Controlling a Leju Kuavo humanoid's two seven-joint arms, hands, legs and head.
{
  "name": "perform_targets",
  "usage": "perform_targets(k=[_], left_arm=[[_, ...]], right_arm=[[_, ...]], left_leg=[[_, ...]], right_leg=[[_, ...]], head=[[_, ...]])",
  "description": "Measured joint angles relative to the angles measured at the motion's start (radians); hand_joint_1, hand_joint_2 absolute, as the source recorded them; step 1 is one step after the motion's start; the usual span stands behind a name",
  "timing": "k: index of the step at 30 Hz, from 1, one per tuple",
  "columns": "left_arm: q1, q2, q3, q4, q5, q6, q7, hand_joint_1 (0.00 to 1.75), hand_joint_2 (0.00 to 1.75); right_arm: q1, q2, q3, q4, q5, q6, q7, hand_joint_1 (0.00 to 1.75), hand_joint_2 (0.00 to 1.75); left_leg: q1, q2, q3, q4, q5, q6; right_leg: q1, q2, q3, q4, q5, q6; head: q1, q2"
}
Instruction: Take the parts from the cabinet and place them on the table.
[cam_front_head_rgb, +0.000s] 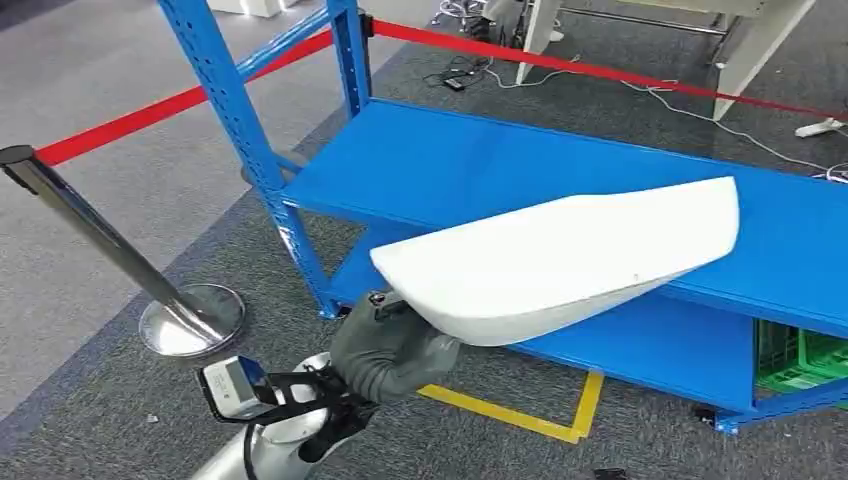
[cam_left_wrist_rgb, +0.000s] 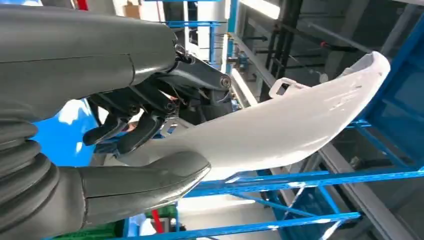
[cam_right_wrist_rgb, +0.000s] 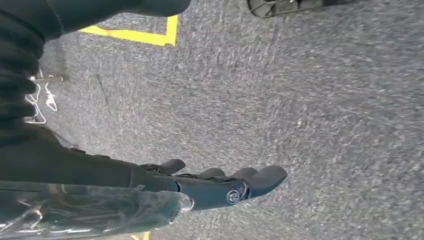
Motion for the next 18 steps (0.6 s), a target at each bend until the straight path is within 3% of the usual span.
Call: perform_targets(k=[1,2,3,5,6,7,8,10,11,12,14,16,17,18], left_arm=[[0.000,0.000,0.000,0.000,-0.002,0.000,0.000,1.62,1.75],[0.000,-0.001,0.000,-0.001,-0.005,0.001,0.000,1.62,1.75],[-0.001,-0.001,0.000,-0.001,-0.006,0.001,0.000,1.62,1.75],[-0.002,-0.001,-0.001,-0.002,-0.006,0.001,0.000,1.62,1.75],[-0.002,0.000,-0.001,-0.002,-0.007,0.001,0.000,1.62,1.75],[-0.002,0.001,0.000,-0.002,-0.007,0.002,0.000,1.62,1.75],[-0.002,0.001,-0.001,-0.002,-0.007,0.004,0.000,1.62,1.75],[-0.002,0.002,-0.001,-0.002,-0.007,0.005,0.000,1.62,1.75],[-0.001,0.003,-0.002,-0.002,-0.007,0.005,0.000,1.62,1.75],[0.000,0.005,-0.002,-0.002,-0.007,0.006,0.000,1.62,1.75],[0.002,0.006,-0.003,-0.002,-0.007,0.007,0.000,1.62,1.75],[0.001,0.006,-0.006,-0.002,-0.006,0.008,0.000,1.62,1.75],[0.000,0.005,-0.007,-0.003,-0.005,0.008,0.000,1.62,1.75],[-0.003,0.003,-0.007,-0.005,-0.005,0.008,0.000,1.62,1.75]], right_arm=[[-0.003,0.000,0.000,0.000,0.003,0.000,0.000,0.00,1.75],[-0.007,0.000,0.000,0.000,0.005,0.000,-0.001,0.00,1.75],[-0.008,0.000,0.000,0.000,0.007,-0.001,-0.002,0.00,1.75],[-0.006,0.000,0.000,0.000,0.010,-0.003,-0.003,0.00,1.75],[-0.005,0.000,0.000,0.000,0.011,-0.005,-0.002,0.00,1.75],[-0.006,0.001,0.000,0.000,0.013,-0.005,-0.002,0.00,1.75],[-0.009,0.001,0.000,0.000,0.013,-0.005,-0.002,0.00,1.75],[-0.008,0.001,0.000,0.000,0.013,-0.005,-0.002,0.00,1.75],[-0.007,0.001,0.000,0.000,0.013,-0.005,-0.002,0.00,1.75],[-0.006,0.000,0.000,0.000,0.013,-0.005,-0.002,0.00,1.75],[-0.006,0.000,0.000,0.000,0.013,-0.005,-0.002,0.00,1.75],[-0.007,0.000,0.000,0.000,0.013,-0.005,-0.002,0.00,1.75],[-0.008,0.000,0.000,0.000,0.013,-0.005,0.000,0.00,1.75],[-0.008,0.000,0.000,0.000,0.013,-0.005,0.000,0.00,1.75]], left_leg=[[0.001,-0.001,-0.010,0.004,0.009,-0.006],[-0.004,-0.002,-0.019,0.006,0.016,-0.013],[-0.004,-0.001,-0.019,0.008,0.025,-0.017],[-0.001,0.000,-0.019,0.004,0.041,-0.025],[-0.002,-0.001,-0.021,0.003,0.050,-0.032],[0.000,-0.003,-0.030,0.009,0.031,-0.039],[0.000,-0.002,-0.045,0.044,-0.028,-0.046],[0.002,-0.002,-0.090,0.192,-0.144,-0.055],[0.002,-0.002,-0.109,0.269,-0.181,-0.057],[0.003,-0.002,-0.116,0.324,-0.191,-0.058],[0.003,-0.002,-0.071,0.302,-0.134,-0.055],[0.003,-0.002,0.036,0.165,-0.085,-0.047],[0.003,-0.002,0.110,0.074,-0.102,-0.040],[0.000,-0.002,0.162,-0.010,-0.122,-0.035]], right_leg=[[-0.001,0.000,0.075,-0.108,0.003,0.001],[0.004,0.001,0.129,-0.185,-0.040,0.001],[0.006,0.008,0.126,-0.197,-0.038,-0.014],[0.009,0.007,0.109,-0.193,-0.032,-0.025],[0.007,0.006,0.099,-0.194,-0.022,-0.037],[0.003,0.000,0.092,-0.195,-0.010,-0.049],[0.003,0.001,0.082,-0.195,0.003,-0.058],[0.003,0.001,0.051,-0.194,0.028,-0.063],[0.003,0.000,0.035,-0.193,0.040,-0.062],[0.003,-0.002,0.018,-0.192,0.052,-0.061],[0.004,-0.004,-0.013,-0.192,0.074,-0.057],[0.004,-0.003,-0.036,-0.192,0.096,-0.053],[0.005,-0.001,-0.041,-0.191,0.106,-0.048],[0.009,0.000,-0.048,-0.188,0.113,-0.043]], head=[[0.000,0.000],[0.000,0.000],[-0.003,0.000],[-0.001,0.000],[-0.001,0.000],[0.000,0.000],[-0.008,0.000],[-0.009,0.000],[-0.009,0.000],[-0.009,0.000],[-0.009,0.000],[-0.009,0.000],[-0.010,0.000],[-0.009,0.000]])
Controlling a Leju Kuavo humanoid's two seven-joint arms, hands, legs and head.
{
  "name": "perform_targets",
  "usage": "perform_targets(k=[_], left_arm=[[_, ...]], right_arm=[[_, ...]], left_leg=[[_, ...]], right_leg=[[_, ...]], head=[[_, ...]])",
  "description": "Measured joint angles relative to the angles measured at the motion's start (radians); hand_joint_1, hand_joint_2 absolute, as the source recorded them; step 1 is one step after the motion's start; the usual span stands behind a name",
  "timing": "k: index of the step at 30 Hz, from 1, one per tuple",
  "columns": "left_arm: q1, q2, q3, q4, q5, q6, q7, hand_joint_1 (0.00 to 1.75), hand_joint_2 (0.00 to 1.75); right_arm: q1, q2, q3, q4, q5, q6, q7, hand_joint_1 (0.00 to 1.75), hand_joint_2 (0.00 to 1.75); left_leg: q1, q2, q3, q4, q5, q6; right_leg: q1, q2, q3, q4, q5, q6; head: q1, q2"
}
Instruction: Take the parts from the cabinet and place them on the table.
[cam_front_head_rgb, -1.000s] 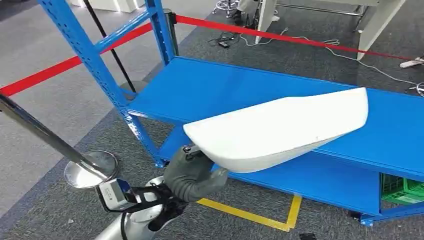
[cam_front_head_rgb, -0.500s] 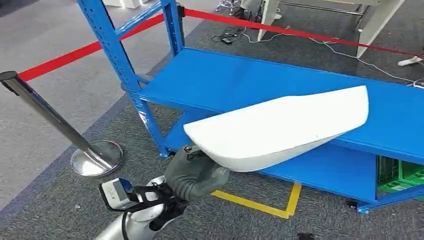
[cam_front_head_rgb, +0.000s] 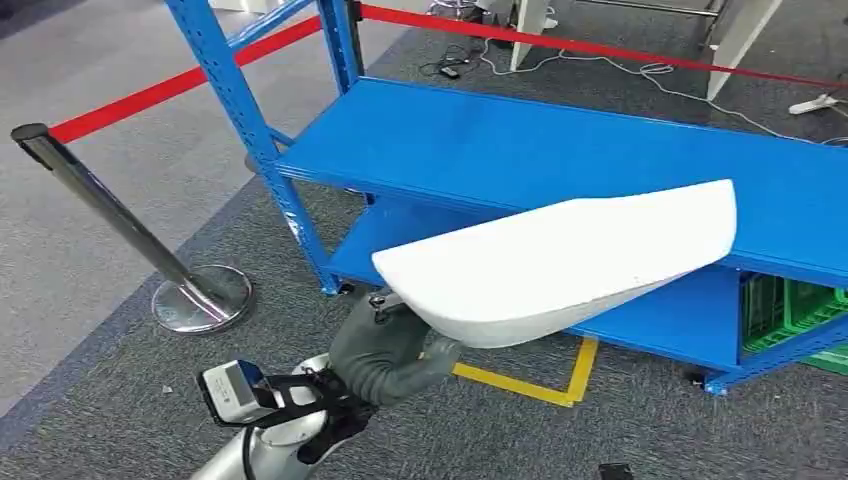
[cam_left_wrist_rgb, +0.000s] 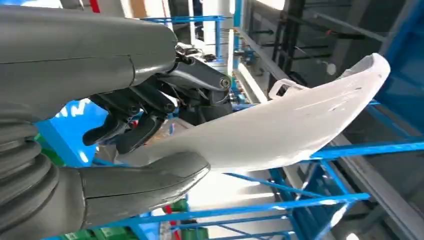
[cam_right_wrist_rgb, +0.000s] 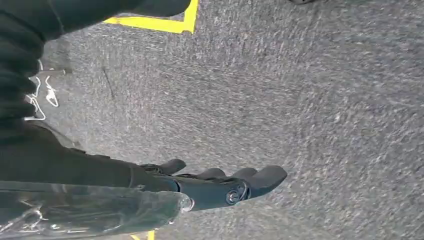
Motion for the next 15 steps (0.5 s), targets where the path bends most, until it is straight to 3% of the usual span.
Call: perform_targets(k=[1,3,4,5,6,7,8,9,10,11,12,13,15], left_arm=[[-0.003,-0.001,0.000,-0.001,0.001,0.000,0.000,1.62,1.75],[-0.001,-0.001,0.000,-0.001,0.002,0.000,-0.001,1.62,1.75],[-0.001,0.000,0.000,-0.001,0.003,0.000,-0.001,1.62,1.75],[-0.001,0.000,-0.001,-0.001,0.003,0.000,-0.001,1.62,1.75],[0.001,0.000,-0.001,-0.002,0.005,-0.001,-0.001,1.62,1.75],[0.000,0.000,-0.001,-0.001,0.008,-0.001,-0.001,1.62,1.75],[0.001,0.000,-0.001,-0.001,0.010,-0.001,-0.001,1.62,1.75],[0.001,0.000,-0.001,-0.001,0.011,0.000,-0.001,1.62,1.75],[0.003,0.001,0.000,-0.001,0.012,0.001,-0.001,1.62,1.75],[0.003,0.001,0.000,-0.001,0.012,0.001,-0.001,1.62,1.75],[0.004,0.001,0.000,-0.001,0.012,0.001,-0.001,1.62,1.75],[0.003,0.001,0.000,-0.002,0.013,0.001,-0.001,1.62,1.75],[0.004,0.000,0.000,-0.006,0.013,0.002,-0.002,1.62,1.75]], right_arm=[[-0.001,0.000,0.000,0.000,0.000,0.000,0.000,0.00,1.75],[0.001,0.000,0.000,0.000,-0.001,0.000,0.000,0.00,1.75],[0.004,0.000,0.000,0.000,-0.002,0.000,0.000,0.00,1.75],[0.008,0.000,0.000,0.000,-0.001,-0.001,0.000,0.00,1.75],[0.010,0.000,0.000,0.000,-0.002,-0.001,0.000,0.00,1.75],[0.010,0.000,0.000,0.000,-0.002,-0.001,-0.002,0.00,1.75],[0.008,0.000,0.000,0.000,-0.002,-0.001,-0.003,0.00,1.75],[0.007,0.000,0.000,0.000,-0.002,-0.001,-0.003,0.00,1.75],[0.007,-0.001,0.000,0.000,-0.002,-0.001,-0.003,0.00,1.75],[0.008,-0.001,-0.001,0.000,-0.002,-0.001,-0.003,0.00,1.75],[0.008,-0.002,-0.001,0.000,-0.002,-0.001,-0.003,0.00,1.75],[0.005,-0.002,-0.001,0.000,-0.001,-0.001,-0.003,0.00,1.75],[-0.003,-0.002,0.000,0.000,0.001,-0.001,-0.003,0.00,1.75]], left_leg=[[-0.001,-0.001,-0.003,-0.013,-0.009,0.004],[-0.009,-0.003,-0.019,-0.010,0.009,0.020],[-0.003,-0.001,-0.026,-0.015,0.025,0.028],[-0.002,0.001,-0.038,-0.014,0.035,0.035],[-0.002,0.002,-0.050,-0.014,0.047,0.041],[-0.002,0.002,-0.064,-0.014,0.059,0.043],[-0.003,0.003,-0.080,-0.013,0.072,0.044],[-0.004,0.003,-0.096,-0.013,0.084,0.044],[-0.004,0.004,-0.112,-0.012,0.096,0.043],[-0.004,0.003,-0.129,-0.011,0.109,0.041],[-0.004,0.003,-0.146,-0.008,0.120,0.038],[-0.002,0.002,-0.162,-0.003,0.130,0.033],[-0.007,0.001,-0.180,0.009,0.143,0.022]], right_leg=[[-0.001,-0.001,-0.005,-0.001,0.015,0.007],[-0.007,-0.003,-0.009,-0.019,0.041,0.021],[-0.008,-0.003,-0.017,-0.018,0.041,0.026],[-0.010,-0.003,-0.029,0.003,-0.004,0.030],[-0.010,-0.003,-0.047,0.060,-0.072,0.032],[-0.009,-0.003,-0.068,0.143,-0.136,0.036],[-0.009,-0.003,-0.087,0.228,-0.181,0.038],[-0.009,-0.003,-0.094,0.288,-0.194,0.039],[-0.009,-0.003,-0.085,0.311,-0.177,0.039],[-0.009,-0.003,-0.055,0.295,-0.139,0.038],[-0.009,-0.003,-0.006,0.243,-0.101,0.037],[-0.009,-0.003,0.066,0.154,-0.085,0.037],[-0.005,0.000,0.185,-0.023,-0.153,0.035]], head=[[0.002,0.000],[0.001,0.000],[-0.001,0.000],[0.002,0.000],[0.007,0.000],[0.008,0.000],[0.008,0.000],[0.008,0.000],[0.008,0.000],[0.008,0.000],[0.008,0.000],[0.008,0.000],[0.009,0.000]])
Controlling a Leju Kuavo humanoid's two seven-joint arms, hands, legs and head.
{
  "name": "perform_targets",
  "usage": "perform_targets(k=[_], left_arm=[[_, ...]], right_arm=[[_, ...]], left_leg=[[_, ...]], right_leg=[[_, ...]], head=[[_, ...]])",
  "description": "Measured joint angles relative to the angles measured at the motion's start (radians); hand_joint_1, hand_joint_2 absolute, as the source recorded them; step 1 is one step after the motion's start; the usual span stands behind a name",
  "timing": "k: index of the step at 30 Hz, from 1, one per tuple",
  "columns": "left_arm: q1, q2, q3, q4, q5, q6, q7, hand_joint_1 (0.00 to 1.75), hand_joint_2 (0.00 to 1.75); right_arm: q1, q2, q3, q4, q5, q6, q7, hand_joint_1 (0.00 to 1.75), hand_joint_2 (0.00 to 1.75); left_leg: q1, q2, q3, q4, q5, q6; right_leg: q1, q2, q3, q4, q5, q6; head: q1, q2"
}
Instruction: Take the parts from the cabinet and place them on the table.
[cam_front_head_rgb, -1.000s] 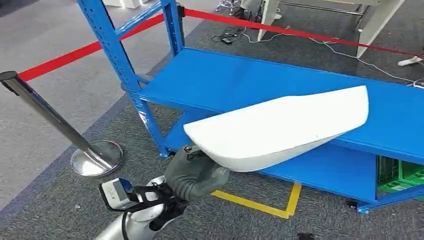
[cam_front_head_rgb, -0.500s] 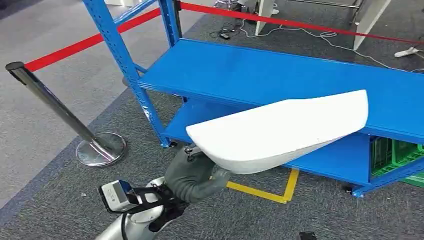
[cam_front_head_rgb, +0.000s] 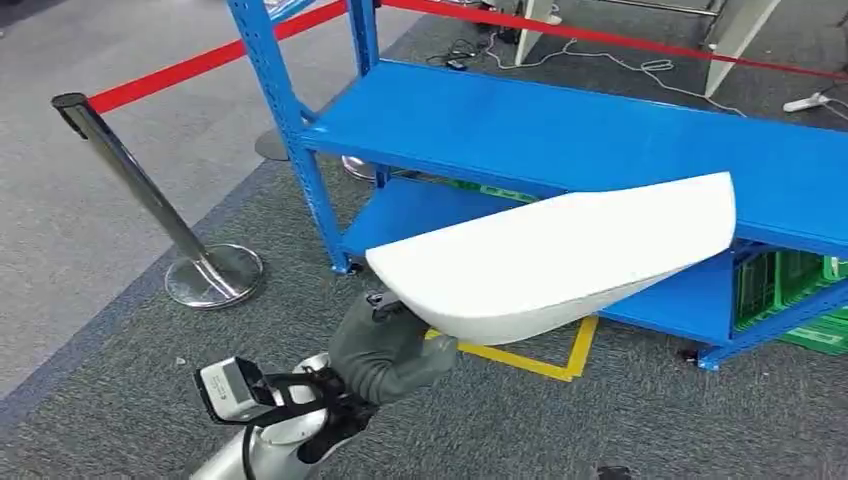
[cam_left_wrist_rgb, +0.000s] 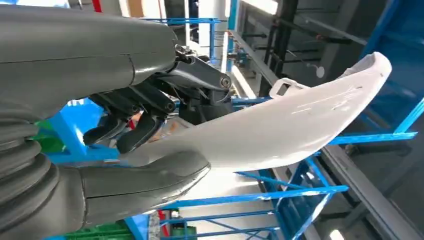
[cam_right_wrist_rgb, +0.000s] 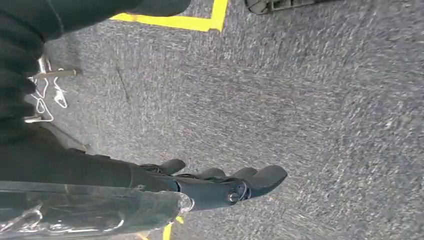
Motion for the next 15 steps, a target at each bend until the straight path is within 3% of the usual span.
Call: perform_targets(k=[3,4,5,6,7,8,9,10,11,12,13,14,15], left_arm=[[-0.001,0.001,0.000,-0.001,0.000,0.001,-0.001,1.62,1.75],[0.000,0.002,0.000,-0.001,0.000,0.006,-0.007,1.62,1.75],[0.001,0.003,0.000,-0.005,-0.003,0.012,-0.015,1.62,1.75],[0.002,0.003,0.000,-0.009,-0.004,0.017,-0.018,1.62,1.75],[0.002,0.003,0.000,-0.011,-0.005,0.019,-0.019,1.62,1.75],[0.002,0.003,0.000,-0.012,-0.005,0.020,-0.020,1.62,1.75],[0.005,0.005,0.000,-0.012,-0.005,0.021,-0.021,1.62,1.75],[0.007,0.006,0.001,-0.012,-0.005,0.021,-0.021,1.62,1.75],[0.009,0.006,0.001,-0.012,-0.005,0.022,-0.022,1.62,1.75],[0.010,0.006,0.001,-0.012,-0.006,0.022,-0.022,1.62,1.75],[0.010,0.006,0.001,-0.013,-0.006,0.022,-0.022,1.62,1.75],[0.009,0.006,0.001,-0.017,-0.006,0.022,-0.022,1.62,1.75],[0.008,0.006,0.001,-0.019,-0.006,0.021,-0.022,1.62,1.75]], right_arm=[[0.000,0.000,0.000,0.000,0.002,-0.004,-0.004,0.00,1.75],[0.002,0.000,0.000,0.000,0.004,-0.008,-0.009,0.00,1.75],[0.002,0.000,0.001,0.000,0.011,-0.014,-0.018,0.00,1.75],[0.001,0.000,0.002,0.000,0.014,-0.019,-0.024,0.00,1.75],[0.001,0.000,0.004,0.000,0.018,-0.022,-0.031,0.00,1.75],[0.002,0.000,0.005,0.000,0.019,-0.024,-0.033,0.00,1.75],[0.004,0.000,0.005,0.000,0.019,-0.024,-0.034,0.00,1.75],[0.005,0.000,0.005,0.000,0.019,-0.024,-0.034,0.00,1.75],[0.006,0.000,0.005,0.000,0.019,-0.025,-0.034,0.00,1.75],[0.007,0.000,0.005,0.000,0.019,-0.025,-0.034,0.00,1.75],[0.007,0.000,0.005,0.000,0.019,-0.025,-0.034,0.00,1.75],[0.007,0.000,0.006,0.000,0.019,-0.025,-0.034,0.00,1.75],[0.007,0.000,0.006,0.000,0.019,-0.025,-0.035,0.00,1.75]], left_leg=[[0.003,0.002,0.001,-0.006,0.019,-0.016],[0.004,0.001,-0.005,-0.005,0.019,-0.022],[0.005,0.001,-0.012,0.008,-0.011,-0.028],[0.006,0.001,-0.029,0.052,-0.068,-0.033],[0.008,0.001,-0.055,0.128,-0.128,-0.038],[0.009,0.001,-0.080,0.208,-0.170,-0.042],[0.009,0.001,-0.103,0.286,-0.193,-0.043],[0.009,0.001,-0.106,0.314,-0.188,-0.043],[0.009,0.001,-0.081,0.294,-0.165,-0.041],[0.009,0.001,-0.037,0.232,-0.136,-0.038],[0.008,0.001,0.026,0.137,-0.105,-0.032],[0.008,0.001,0.086,0.050,-0.090,-0.026],[0.004,0.001,0.127,-0.012,-0.095,-0.021]], right_leg=[[0.006,0.004,-0.025,0.011,0.005,-0.029],[0.001,0.001,-0.032,0.006,0.017,-0.042],[0.000,-0.001,-0.038,0.006,0.025,-0.049],[0.000,-0.001,-0.044,0.007,0.035,-0.055],[0.000,-0.001,-0.055,0.007,0.045,-0.057],[0.000,-0.001,-0.065,0.007,0.053,-0.057],[0.000,-0.002,-0.077,0.008,0.061,-0.057],[0.001,-0.002,-0.086,0.009,0.068,-0.056],[0.001,-0.003,-0.093,0.009,0.074,-0.054],[0.001,-0.002,-0.099,0.009,0.078,-0.052],[0.001,-0.001,-0.102,0.009,0.082,-0.049],[0.001,-0.001,-0.102,0.009,0.085,-0.046],[0.007,-0.001,-0.110,0.011,0.088,-0.041]], head=[[0.000,0.000],[0.000,0.000],[-0.002,0.000],[-0.009,0.000],[-0.010,0.000],[-0.010,0.000],[-0.010,0.000],[-0.010,0.000],[-0.010,0.000],[-0.010,0.000],[-0.010,0.000],[-0.010,0.000],[-0.010,0.000]])
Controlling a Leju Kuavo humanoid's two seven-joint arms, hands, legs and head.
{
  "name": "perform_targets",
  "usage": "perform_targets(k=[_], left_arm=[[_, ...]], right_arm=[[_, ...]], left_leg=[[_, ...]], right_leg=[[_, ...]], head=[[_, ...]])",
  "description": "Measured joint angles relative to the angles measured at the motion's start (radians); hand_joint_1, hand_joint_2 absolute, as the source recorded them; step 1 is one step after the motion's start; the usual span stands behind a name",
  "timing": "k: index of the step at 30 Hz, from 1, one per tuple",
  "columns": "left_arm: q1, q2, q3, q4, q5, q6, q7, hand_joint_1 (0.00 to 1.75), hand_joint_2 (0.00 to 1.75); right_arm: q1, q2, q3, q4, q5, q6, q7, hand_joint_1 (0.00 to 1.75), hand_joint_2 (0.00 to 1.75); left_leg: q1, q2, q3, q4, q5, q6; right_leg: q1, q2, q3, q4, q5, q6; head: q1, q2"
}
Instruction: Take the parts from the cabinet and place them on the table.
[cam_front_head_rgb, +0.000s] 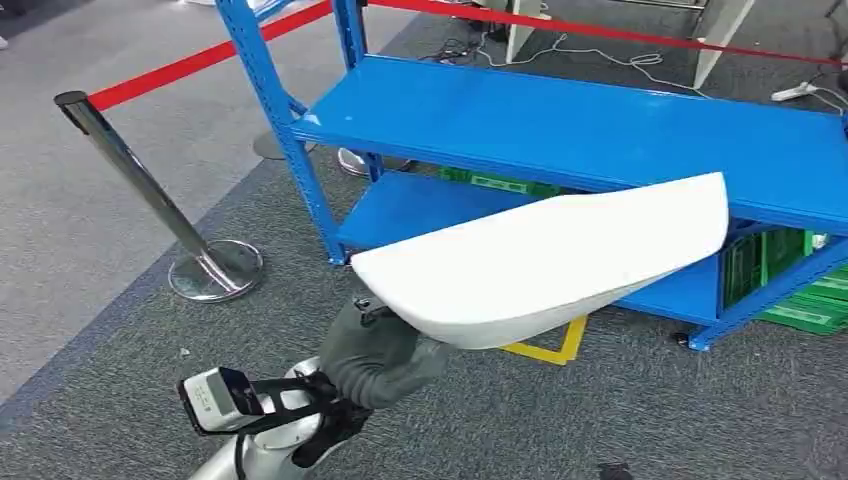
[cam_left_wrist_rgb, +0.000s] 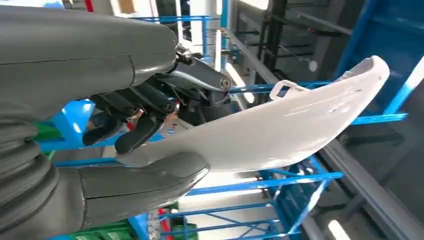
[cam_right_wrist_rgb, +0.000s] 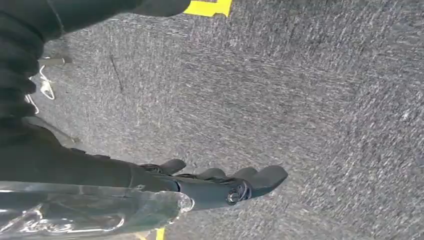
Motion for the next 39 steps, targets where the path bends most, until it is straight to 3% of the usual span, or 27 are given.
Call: perform_targets(k=[3,4,5,6,8,9,10,11,12,14,15,16,19,21,23,24,25,26,27,29,30,31,33,35,36,37,39], left_arm=[[0.003,0.000,0.002,-0.003,-0.001,0.003,-0.003,1.62,1.75],[0.005,0.000,0.002,-0.006,-0.001,0.005,-0.009,1.62,1.75],[0.006,-0.001,0.003,-0.010,0.002,0.006,-0.015,1.62,1.75],[0.007,-0.001,0.005,-0.014,0.005,0.007,-0.019,1.62,1.75],[0.009,0.000,0.007,-0.017,0.007,0.007,-0.021,1.62,1.75],[0.011,0.000,0.008,-0.017,0.008,0.008,-0.021,1.62,1.75],[0.014,0.001,0.010,-0.017,0.008,0.008,-0.021,1.62,1.75],[0.016,0.002,0.011,-0.017,0.008,0.008,-0.021,1.62,1.75],[0.018,0.002,0.012,-0.018,0.009,0.008,-0.022,1.62,1.75],[0.019,0.001,0.014,-0.022,0.011,0.005,-0.024,1.62,1.75],[0.019,0.001,0.015,-0.025,0.011,0.005,-0.024,1.62,1.75],[0.020,0.001,0.016,-0.028,0.009,0.014,-0.024,1.62,1.75],[0.024,0.001,0.020,-0.031,0.002,0.030,-0.026,1.62,1.75],[0.025,0.002,0.023,-0.034,0.002,0.032,-0.026,1.62,1.75],[0.027,0.003,0.024,-0.034,0.002,0.032,-0.026,1.62,1.75],[0.030,0.005,0.025,-0.034,0.002,0.032,-0.026,1.62,1.75],[0.034,0.005,0.026,-0.034,0.002,0.032,-0.026,1.62,1.75],[0.036,0.006,0.027,-0.034,0.002,0.032,-0.026,1.62,1.75],[0.037,0.006,0.028,-0.034,0.002,0.032,-0.026,1.62,1.75],[0.036,0.005,0.029,-0.034,0.008,0.042,-0.021,1.62,1.75],[0.036,0.005,0.030,-0.034,0.015,0.050,-0.018,1.62,1.75],[0.035,0.005,0.032,-0.034,0.020,0.055,-0.016,1.62,1.75],[0.037,0.005,0.034,-0.031,0.024,0.059,-0.015,1.62,1.75],[0.036,0.002,0.039,-0.030,0.023,0.067,-0.022,1.62,1.75],[0.035,-0.001,0.041,-0.029,0.018,0.074,-0.024,1.62,1.75],[0.036,-0.002,0.043,-0.029,0.011,0.081,-0.026,1.62,1.75],[0.038,-0.002,0.046,-0.029,-0.027,0.122,-0.027,1.62,1.75]], right_arm=[[0.002,0.000,0.000,0.000,0.001,0.001,-0.013,0.00,1.75],[0.002,0.000,0.002,0.000,0.003,0.003,-0.022,0.00,1.75],[0.003,0.000,0.004,0.000,0.010,0.015,-0.032,0.00,1.75],[0.003,0.000,0.008,0.000,0.017,0.032,-0.040,0.00,1.75],[0.004,0.000,0.014,0.000,0.019,0.060,-0.051,0.00,1.75],[0.005,0.000,0.016,0.000,0.019,0.071,-0.056,0.00,1.75],[0.007,0.000,0.017,0.000,0.019,0.083,-0.061,0.00,1.75],[0.007,0.000,0.017,0.000,0.014,0.093,-0.063,0.00,1.75],[0.007,0.000,0.016,0.000,0.000,0.104,-0.061,0.00,1.75],[0.004,0.000,0.014,0.000,-0.030,0.119,-0.059,0.00,1.75],[0.003,0.001,0.012,0.000,-0.039,0.120,-0.068,0.00,1.75],[0.001,0.002,0.009,0.000,-0.045,0.120,-0.080,0.00,1.75],[0.007,0.001,0.002,0.000,-0.054,0.117,-0.089,0.00,1.75],[0.004,0.001,-0.002,0.000,-0.055,0.117,-0.091,0.00,1.75],[0.003,0.001,-0.003,0.000,-0.055,0.116,-0.091,0.00,1.75],[0.004,0.001,-0.004,0.000,-0.056,0.116,-0.092,0.00,1.75],[0.005,0.001,-0.005,0.000,-0.056,0.116,-0.091,0.00,1.75],[0.005,0.001,-0.006,0.000,-0.056,0.116,-0.091,0.00,1.75],[0.005,0.001,-0.006,0.000,-0.056,0.116,-0.091,0.00,1.75],[0.004,0.001,-0.007,0.000,-0.062,0.114,-0.096,0.00,1.75],[0.003,0.001,-0.009,0.000,-0.064,0.111,-0.100,0.00,1.75],[0.003,0.001,-0.011,0.000,-0.066,0.105,-0.106,0.00,1.75],[0.004,0.001,-0.011,0.000,-0.069,0.098,-0.109,0.00,1.75],[0.004,0.001,-0.011,0.000,-0.071,0.095,-0.113,0.00,1.75],[0.004,0.001,-0.011,0.000,-0.070,0.090,-0.114,0.00,1.75],[0.003,0.001,-0.011,0.000,-0.069,0.087,-0.114,0.00,1.75],[0.005,0.001,-0.011,0.000,-0.066,0.079,-0.116,0.00,1.75]], left_leg=[[-0.004,-0.001,-0.014,-0.003,0.004,0.013],[-0.001,-0.001,-0.015,-0.011,0.011,0.023],[0.004,0.001,-0.014,-0.014,0.016,0.030],[0.005,0.001,-0.017,-0.014,0.018,0.035],[0.004,0.002,-0.022,-0.013,0.022,0.041],[0.004,0.001,-0.024,-0.012,0.023,0.041],[0.004,0.001,-0.025,-0.012,0.023,0.041],[0.004,0.001,-0.025,-0.011,0.023,0.041],[0.005,0.000,-0.025,-0.009,0.023,0.040],[0.008,-0.001,-0.026,0.001,0.019,0.033],[0.000,-0.002,-0.032,0.005,0.016,0.024],[-0.001,-0.002,-0.042,0.016,0.018,0.020],[0.001,-0.002,-0.046,0.015,0.021,0.008],[0.003,-0.001,-0.063,0.050,-0.017,-0.005],[0.006,-0.001,-0.138,0.212,-0.101,-0.013],[0.006,-0.001,-0.175,0.288,-0.130,-0.014],[0.006,-0.001,-0.198,0.333,-0.139,-0.014],[0.006,-0.001,-0.194,0.328,-0.122,-0.013],[0.006,-0.001,-0.172,0.284,-0.086,-0.010],[0.006,-0.001,-0.080,0.107,0.006,-0.003],[0.006,-0.001,-0.049,0.046,0.017,0.000],[0.006,-0.002,-0.041,0.016,0.008,0.004],[0.002,-0.006,-0.054,0.026,0.011,0.012],[0.008,-0.004,-0.053,0.017,0.021,0.029],[0.008,-0.003,-0.054,0.017,0.023,0.033],[0.008,-0.002,-0.055,0.017,0.024,0.038],[0.007,0.000,-0.057,0.018,0.026,0.041]], right_leg=[[-0.004,-0.001,-0.004,-0.005,0.016,0.018],[-0.003,-0.001,-0.005,-0.005,0.018,0.023],[-0.005,0.000,-0.016,0.008,0.001,0.028],[-0.005,-0.001,-0.036,0.054,-0.035,0.032],[-0.007,0.000,-0.105,0.221,-0.114,0.039],[-0.007,0.000,-0.134,0.290,-0.139,0.042],[-0.007,-0.001,-0.146,0.321,-0.142,0.043],[-0.008,-0.001,-0.132,0.299,-0.119,0.044],[-0.009,-0.001,-0.096,0.231,-0.079,0.044],[-0.013,-0.002,-0.001,0.049,0.002,0.048],[-0.010,0.001,0.019,0.022,-0.019,0.050],[-0.010,0.005,0.015,0.013,-0.017,0.035],[-0.007,0.006,0.003,0.021,-0.015,0.015],[-0.011,0.005,0.002,0.017,-0.010,0.000],[-0.011,0.003,-0.003,0.017,-0.009,-0.006],[-0.011,0.001,-0.006,0.017,-0.008,-0.007],[-0.010,0.000,-0.009,0.017,-0.006,-0.009],[-0.010,0.001,-0.009,0.017,-0.005,-0.009],[-0.010,0.001,-0.010,0.018,-0.004,-0.007],[-0.011,0.004,-0.008,0.018,-0.002,-0.003],[-0.009,0.005,-0.011,0.018,0.000,0.002],[-0.003,0.006,-0.018,0.025,-0.001,0.008],[-0.006,0.004,-0.023,0.019,0.008,0.020],[-0.010,0.004,-0.031,0.015,0.005,0.031],[-0.009,0.003,-0.039,0.039,-0.015,0.036],[-0.009,0.003,-0.064,0.100,-0.053,0.040],[-0.009,0.003,-0.135,0.267,-0.127,0.044]], head=[[0.001,0.000],[-0.001,0.000],[0.001,0.000],[0.008,0.000],[0.010,0.000],[0.012,0.000],[0.011,0.000],[0.012,0.000],[0.012,0.000],[0.012,0.000],[0.013,0.000],[0.014,0.000],[0.008,0.000],[0.004,0.000],[0.000,0.000],[0.001,0.000],[0.001,0.000],[0.001,0.000],[0.000,0.000],[0.000,0.000],[0.001,0.000],[0.000,0.000],[0.001,0.000],[0.000,0.000],[0.006,0.000],[0.011,0.000],[0.012,0.000]])
